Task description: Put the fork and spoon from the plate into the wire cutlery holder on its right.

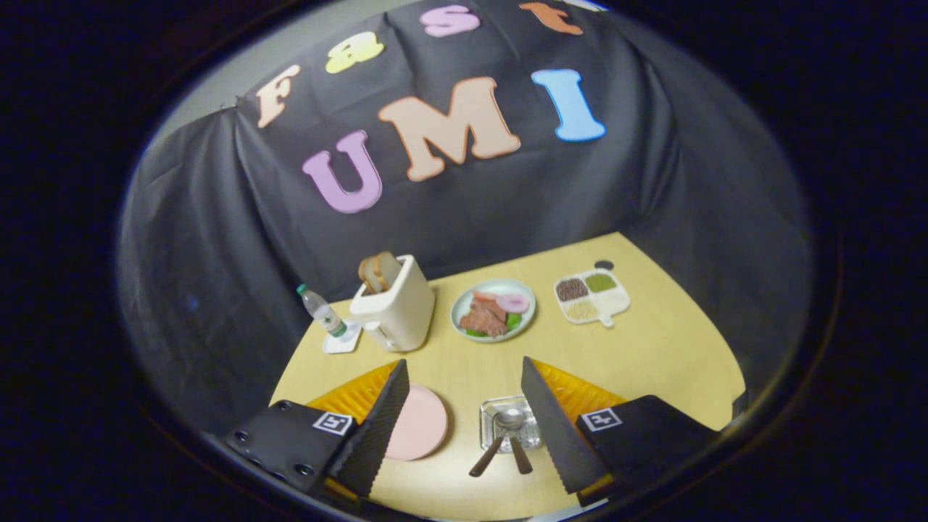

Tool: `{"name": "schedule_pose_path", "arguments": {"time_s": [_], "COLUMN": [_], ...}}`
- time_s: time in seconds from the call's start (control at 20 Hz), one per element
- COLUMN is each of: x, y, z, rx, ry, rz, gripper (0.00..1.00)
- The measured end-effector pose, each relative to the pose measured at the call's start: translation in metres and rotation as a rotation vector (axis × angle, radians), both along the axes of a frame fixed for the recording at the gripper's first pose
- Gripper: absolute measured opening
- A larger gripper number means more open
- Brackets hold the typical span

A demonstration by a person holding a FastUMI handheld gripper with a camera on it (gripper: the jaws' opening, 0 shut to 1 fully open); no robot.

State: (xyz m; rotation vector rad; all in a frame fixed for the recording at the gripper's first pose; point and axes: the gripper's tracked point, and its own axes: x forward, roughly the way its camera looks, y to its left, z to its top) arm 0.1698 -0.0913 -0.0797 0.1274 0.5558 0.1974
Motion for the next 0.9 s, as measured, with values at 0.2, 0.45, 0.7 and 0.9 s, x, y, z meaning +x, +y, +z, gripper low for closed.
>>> {"name": "schedule_pose_path", "arguments": {"time_s": [0.2, 0.45, 0.7, 0.9], "x": [-0.007, -0.019, -0.036, -0.042], "y": [0.003, -0.005, -0.011, -0.01], "z": [0.048, 0.096, 0.096, 0.083], "rx": [-0.034, -0.078, -0.165, -0.097], "ry": [-0.206, -0.449, -0.506, -0.488], "rz": [-0.003, -0.093, -0.117, -0.119], "gripper": [0.98, 0.97, 0.97, 0.97]}}
